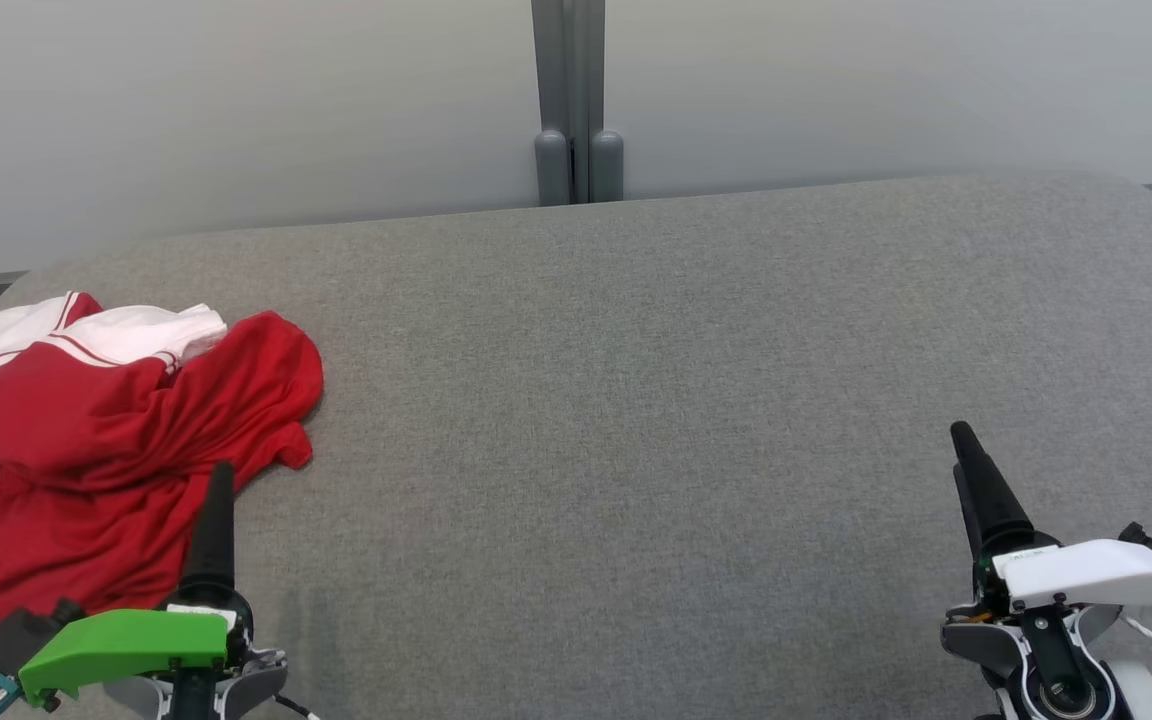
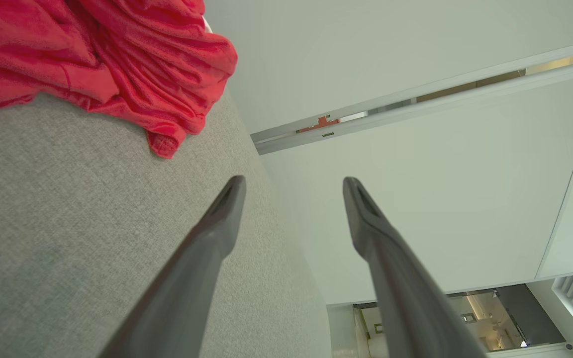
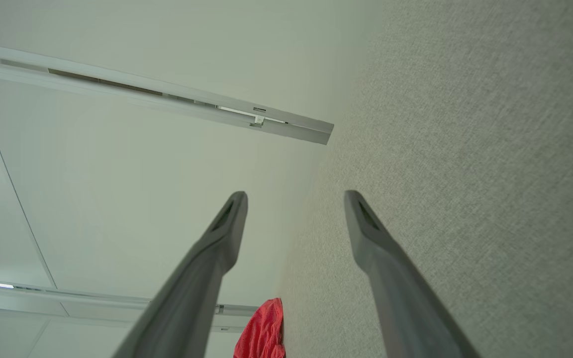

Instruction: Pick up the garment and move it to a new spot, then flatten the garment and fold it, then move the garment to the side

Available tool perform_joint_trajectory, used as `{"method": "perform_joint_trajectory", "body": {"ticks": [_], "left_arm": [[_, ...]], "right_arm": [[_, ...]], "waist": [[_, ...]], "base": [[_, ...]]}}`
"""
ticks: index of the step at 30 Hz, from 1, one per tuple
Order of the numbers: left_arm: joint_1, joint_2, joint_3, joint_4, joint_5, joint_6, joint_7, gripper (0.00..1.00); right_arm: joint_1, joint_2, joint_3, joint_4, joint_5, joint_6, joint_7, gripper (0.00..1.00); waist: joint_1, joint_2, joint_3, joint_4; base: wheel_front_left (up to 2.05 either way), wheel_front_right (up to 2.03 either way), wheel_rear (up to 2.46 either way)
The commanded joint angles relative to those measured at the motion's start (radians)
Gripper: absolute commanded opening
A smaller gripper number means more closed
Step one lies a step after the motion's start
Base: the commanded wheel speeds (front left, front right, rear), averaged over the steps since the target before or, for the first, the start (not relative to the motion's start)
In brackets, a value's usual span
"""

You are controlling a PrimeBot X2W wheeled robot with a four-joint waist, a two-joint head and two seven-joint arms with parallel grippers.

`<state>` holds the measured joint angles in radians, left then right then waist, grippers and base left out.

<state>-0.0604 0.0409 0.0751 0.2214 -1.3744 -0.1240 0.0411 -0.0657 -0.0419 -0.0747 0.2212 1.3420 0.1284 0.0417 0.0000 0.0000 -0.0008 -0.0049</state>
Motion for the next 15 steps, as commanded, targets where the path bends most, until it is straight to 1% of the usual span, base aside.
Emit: {"method": "perform_joint_trajectory", "body": {"ticks": [1,4,8,15], "left_arm": [[-0.004,0.006,-0.010,-0.031,0.065,0.006,-0.012,1.00],[0.003,0.006,-0.031,-0.045,0.136,0.021,-0.025,1.00],[0.011,0.006,-0.053,-0.058,0.201,0.035,-0.041,1.00],[0.023,0.007,-0.071,-0.070,0.302,0.037,-0.068,1.00]], "right_arm": [[-0.007,-0.006,0.015,-0.031,-0.066,0.002,-0.012,1.00],[0.001,-0.011,0.039,-0.035,-0.146,0.002,-0.026,1.00],[0.007,-0.015,0.062,-0.033,-0.227,0.002,-0.042,1.00],[0.006,-0.013,0.095,-0.038,-0.339,0.002,-0.069,1.00]], "waist": [[0.0000,0.0000,0.000,0.000],[0.0000,0.0000,-0.003,-0.001],[0.0000,0.0000,-0.005,-0.002],[0.0000,0.0000,-0.007,-0.008]], "base": [[0.00,0.00,0.00],[0.00,0.00,0.00],[0.00,0.00,0.00],[0.00,0.00,0.00]]}}
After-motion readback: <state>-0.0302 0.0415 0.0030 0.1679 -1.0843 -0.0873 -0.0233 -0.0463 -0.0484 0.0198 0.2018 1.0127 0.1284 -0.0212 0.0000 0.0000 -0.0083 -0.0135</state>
